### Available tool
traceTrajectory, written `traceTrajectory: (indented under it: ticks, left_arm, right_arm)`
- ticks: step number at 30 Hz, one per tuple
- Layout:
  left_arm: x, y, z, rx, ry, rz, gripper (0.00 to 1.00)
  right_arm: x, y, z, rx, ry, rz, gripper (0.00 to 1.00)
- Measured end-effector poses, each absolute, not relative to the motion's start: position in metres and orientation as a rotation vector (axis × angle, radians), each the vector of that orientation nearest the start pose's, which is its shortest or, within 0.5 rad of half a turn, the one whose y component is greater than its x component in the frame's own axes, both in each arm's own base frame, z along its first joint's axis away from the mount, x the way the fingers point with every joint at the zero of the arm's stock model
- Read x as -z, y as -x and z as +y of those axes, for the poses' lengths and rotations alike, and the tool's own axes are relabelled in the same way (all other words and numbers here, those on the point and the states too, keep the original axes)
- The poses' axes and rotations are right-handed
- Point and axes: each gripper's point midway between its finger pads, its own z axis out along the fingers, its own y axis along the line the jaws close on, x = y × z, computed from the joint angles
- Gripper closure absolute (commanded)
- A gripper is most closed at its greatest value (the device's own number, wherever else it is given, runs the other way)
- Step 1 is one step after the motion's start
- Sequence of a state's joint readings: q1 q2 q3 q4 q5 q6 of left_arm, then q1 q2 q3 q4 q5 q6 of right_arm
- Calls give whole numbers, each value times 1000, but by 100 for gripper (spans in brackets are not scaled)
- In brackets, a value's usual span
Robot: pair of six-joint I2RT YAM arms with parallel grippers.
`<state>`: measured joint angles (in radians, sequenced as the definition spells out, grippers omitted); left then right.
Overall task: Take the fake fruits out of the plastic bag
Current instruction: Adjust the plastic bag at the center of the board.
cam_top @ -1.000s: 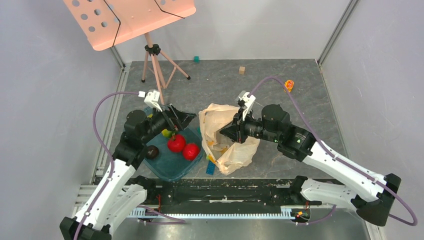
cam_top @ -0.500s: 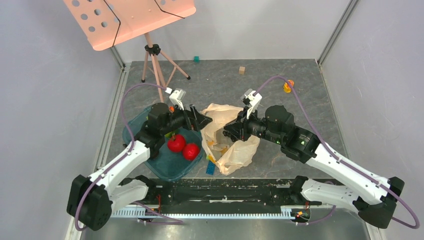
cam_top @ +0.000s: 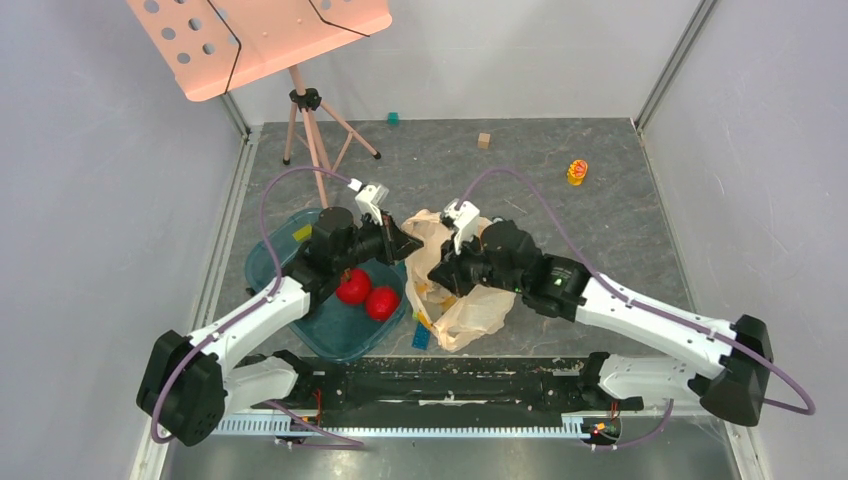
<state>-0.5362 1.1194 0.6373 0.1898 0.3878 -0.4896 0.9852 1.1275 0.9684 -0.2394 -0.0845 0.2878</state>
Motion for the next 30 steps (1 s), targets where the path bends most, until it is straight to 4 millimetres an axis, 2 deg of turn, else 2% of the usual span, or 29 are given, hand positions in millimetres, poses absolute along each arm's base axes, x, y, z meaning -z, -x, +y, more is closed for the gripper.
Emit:
traceTrajectory:
  ticks: [4,7,10,15,18,20,23,30]
  left_arm:
    - [-190,-265,-257,1043,-329,1953,98]
    - [-190,-266,-256,1035,-323,1956,98]
    - [-189,-267,-255,1023,-313,1960,98]
    - [-195,-262,-255,1026,-314,1948,98]
    - [-202,-256,-259,1044,-321,1930,98]
    - [-205,-254,-260,1047,-323,1923,98]
    - [-209,-240,-270,1074,-360,1906,98]
    - [-186,-210,-274,1090,-380,1949,98]
  right_arm:
    - [-196,-181,320,-804,779,2019,95]
    - [-155,-182,297,-683,759,2101,96]
    - [-122,-179,273,-582,749,2168,97]
    - [-78,-166,236,-465,743,2248,98]
    - [-65,-163,218,-414,708,2269,98]
    - [-61,-162,210,-397,681,2270,99]
    - [-60,-163,202,-379,633,2261,99]
    - [-48,-160,187,-321,592,2294,100]
